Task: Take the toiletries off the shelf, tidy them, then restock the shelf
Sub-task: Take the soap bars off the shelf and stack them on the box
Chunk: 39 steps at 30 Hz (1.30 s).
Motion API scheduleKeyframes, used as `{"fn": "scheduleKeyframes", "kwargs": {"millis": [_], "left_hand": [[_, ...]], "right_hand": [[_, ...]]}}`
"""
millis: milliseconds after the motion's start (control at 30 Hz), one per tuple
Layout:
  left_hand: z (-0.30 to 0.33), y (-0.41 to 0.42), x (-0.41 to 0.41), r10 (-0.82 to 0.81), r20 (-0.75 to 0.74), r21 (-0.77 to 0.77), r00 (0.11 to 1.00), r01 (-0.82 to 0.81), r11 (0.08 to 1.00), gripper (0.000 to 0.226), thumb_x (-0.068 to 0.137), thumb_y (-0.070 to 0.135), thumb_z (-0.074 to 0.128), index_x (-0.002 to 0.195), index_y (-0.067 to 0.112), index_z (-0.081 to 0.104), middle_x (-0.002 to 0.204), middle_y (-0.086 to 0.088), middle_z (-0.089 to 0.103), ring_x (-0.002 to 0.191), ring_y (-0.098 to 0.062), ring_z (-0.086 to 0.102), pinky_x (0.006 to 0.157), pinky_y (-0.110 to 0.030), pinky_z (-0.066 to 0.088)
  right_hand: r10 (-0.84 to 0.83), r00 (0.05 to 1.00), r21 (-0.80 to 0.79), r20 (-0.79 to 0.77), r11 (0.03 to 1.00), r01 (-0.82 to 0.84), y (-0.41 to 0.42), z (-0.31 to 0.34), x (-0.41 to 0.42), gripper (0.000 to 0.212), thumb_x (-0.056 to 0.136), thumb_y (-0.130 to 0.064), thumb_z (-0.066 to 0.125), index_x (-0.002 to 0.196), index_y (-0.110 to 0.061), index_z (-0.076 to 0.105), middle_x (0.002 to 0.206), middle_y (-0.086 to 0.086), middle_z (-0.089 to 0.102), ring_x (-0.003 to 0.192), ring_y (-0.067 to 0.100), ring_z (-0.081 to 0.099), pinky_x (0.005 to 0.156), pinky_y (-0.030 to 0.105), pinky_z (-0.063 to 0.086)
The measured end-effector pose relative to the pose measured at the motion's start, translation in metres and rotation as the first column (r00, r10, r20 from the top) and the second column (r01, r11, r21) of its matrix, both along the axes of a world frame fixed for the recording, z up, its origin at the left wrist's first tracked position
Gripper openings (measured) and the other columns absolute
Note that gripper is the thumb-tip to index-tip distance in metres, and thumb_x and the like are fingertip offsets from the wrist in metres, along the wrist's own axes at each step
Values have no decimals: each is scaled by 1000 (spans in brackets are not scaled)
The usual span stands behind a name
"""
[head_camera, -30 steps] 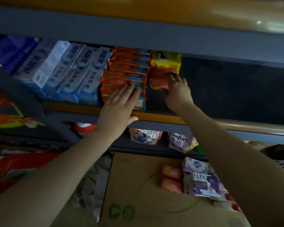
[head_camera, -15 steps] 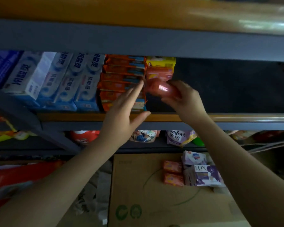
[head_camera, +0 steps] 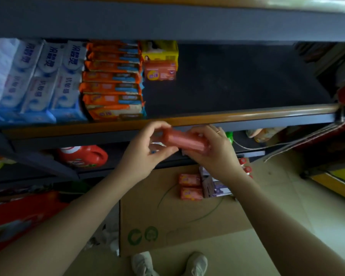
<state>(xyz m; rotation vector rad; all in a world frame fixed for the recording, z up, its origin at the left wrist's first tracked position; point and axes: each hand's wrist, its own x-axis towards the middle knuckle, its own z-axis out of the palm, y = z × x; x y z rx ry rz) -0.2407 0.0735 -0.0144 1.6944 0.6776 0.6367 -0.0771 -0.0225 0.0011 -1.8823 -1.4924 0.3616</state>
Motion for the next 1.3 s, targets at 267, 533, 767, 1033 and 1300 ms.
{"fn": "scheduleKeyframes", "kwargs": {"millis": [267, 533, 767, 1033, 1300], "left_hand": [[-36, -35, 15, 30, 53, -264, 998, -15, 964, 35, 70, 29, 67, 103, 28, 56, 97, 10, 65, 88, -4, 65, 75, -16, 50], [-46, -52, 38, 96, -268, -552, 959, -234, 800, 39, 79, 53, 53, 83, 16, 65, 64, -3, 64, 54, -11, 58, 57, -26, 47], [-39, -68, 53, -5, -280, -752, 960, -216, 623, 34, 88, 47, 52, 89, 15, 61, 62, -5, 63, 52, -14, 53, 53, -25, 42], [-54, -80, 57, -81, -344, -697, 936, -196, 690, 29, 85, 46, 58, 79, 17, 60, 65, 0, 61, 54, -11, 58, 50, -21, 48], [-105, -92, 42, -56, -168, -737, 984, -88, 670, 22, 86, 1, 55, 98, 18, 56, 100, 1, 63, 84, -6, 67, 68, -19, 55]], "right_hand": [[-38, 991, -25, -125, 999, 35, -40, -25, 15, 41, 72, -14, 78, 108, -14, 58, 101, -3, 61, 91, 18, 60, 76, 24, 51], [-269, 698, -304, -663, 950, 78, -56, -28, 35, 12, 83, -23, 67, 93, -20, 62, 72, -8, 62, 69, 16, 59, 64, 38, 53], [-645, 109, -650, -756, 760, -9, -67, -29, 47, 18, 89, -27, 55, 81, -11, 54, 60, 7, 53, 36, 12, 47, 32, 15, 36], [-602, 155, -616, -783, 785, -62, -88, -56, 50, 13, 90, -28, 57, 83, -17, 57, 58, 0, 59, 39, 9, 49, 36, 15, 37], [-139, 848, -375, -512, 924, -75, -106, -79, 44, 49, 73, -13, 77, 117, -17, 55, 103, -2, 61, 93, 18, 62, 86, 40, 52]]}}
